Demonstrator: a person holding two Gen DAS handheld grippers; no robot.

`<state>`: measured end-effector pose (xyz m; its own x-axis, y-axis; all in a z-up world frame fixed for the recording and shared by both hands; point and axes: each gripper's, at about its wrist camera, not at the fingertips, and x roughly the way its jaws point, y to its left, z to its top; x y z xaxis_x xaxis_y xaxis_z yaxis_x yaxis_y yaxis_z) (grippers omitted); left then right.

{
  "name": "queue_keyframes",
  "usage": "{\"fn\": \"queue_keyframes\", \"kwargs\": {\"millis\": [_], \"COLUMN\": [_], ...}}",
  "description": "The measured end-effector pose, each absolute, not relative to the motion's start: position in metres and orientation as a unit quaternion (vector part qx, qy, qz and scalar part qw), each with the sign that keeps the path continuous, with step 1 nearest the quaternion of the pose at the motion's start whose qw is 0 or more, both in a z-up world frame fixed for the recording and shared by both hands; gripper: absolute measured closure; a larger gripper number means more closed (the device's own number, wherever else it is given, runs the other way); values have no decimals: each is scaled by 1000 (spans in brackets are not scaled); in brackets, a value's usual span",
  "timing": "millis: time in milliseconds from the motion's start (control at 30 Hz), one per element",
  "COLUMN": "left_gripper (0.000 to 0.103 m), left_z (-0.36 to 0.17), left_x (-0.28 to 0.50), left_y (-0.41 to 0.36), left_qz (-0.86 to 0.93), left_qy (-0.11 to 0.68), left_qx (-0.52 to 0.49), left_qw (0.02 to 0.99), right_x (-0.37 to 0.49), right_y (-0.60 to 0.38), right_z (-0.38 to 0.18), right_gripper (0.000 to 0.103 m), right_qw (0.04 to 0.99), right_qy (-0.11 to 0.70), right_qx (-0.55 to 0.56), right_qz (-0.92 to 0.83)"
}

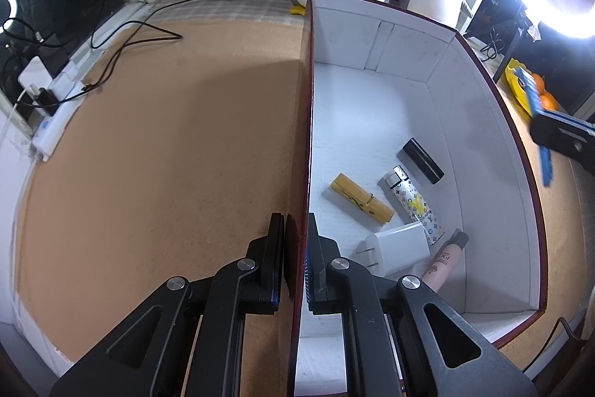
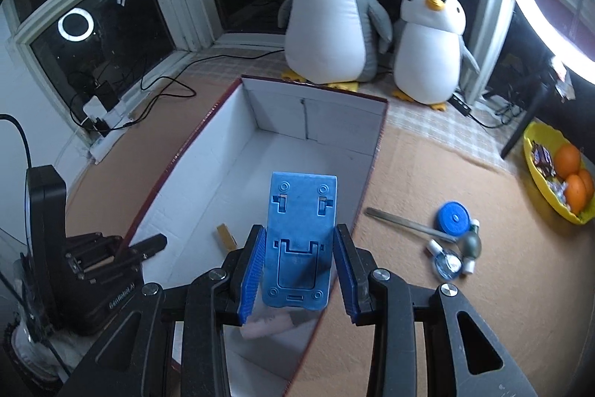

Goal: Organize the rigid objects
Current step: 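Carry the blue phone stand into the box and release it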

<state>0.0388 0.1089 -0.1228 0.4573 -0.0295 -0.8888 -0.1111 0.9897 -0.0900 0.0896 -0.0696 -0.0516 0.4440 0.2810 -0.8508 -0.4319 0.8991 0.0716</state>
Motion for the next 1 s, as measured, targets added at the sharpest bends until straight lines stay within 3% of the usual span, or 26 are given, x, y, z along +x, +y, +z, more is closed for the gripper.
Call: {"fn": "queue_keyframes", "kwargs": {"millis": [833, 900, 967, 1000], "left_gripper": [95, 95, 95, 95], "left_z": [-124, -124, -124, -124], "left_x": [40, 40, 40, 40], "left_y": [109, 110, 110, 110], "left_qz": [25, 25, 26, 26], "left_qy": [523, 523, 523, 524], "left_qx": [-69, -68, -67, -66], "left_qw": [849, 849, 849, 849], "right_x": [147, 147, 144, 143], "right_y": [-10, -9, -8, -8], "right_z": [-96, -95, -93, -92], "right_gripper": [69, 65, 50, 49], "right_qw": [811, 810, 812, 813], "right_qy": [529, 529, 525, 522], "right_qx": [-94, -95, -96, -97], "right_qz": [230, 234, 237, 238]}}
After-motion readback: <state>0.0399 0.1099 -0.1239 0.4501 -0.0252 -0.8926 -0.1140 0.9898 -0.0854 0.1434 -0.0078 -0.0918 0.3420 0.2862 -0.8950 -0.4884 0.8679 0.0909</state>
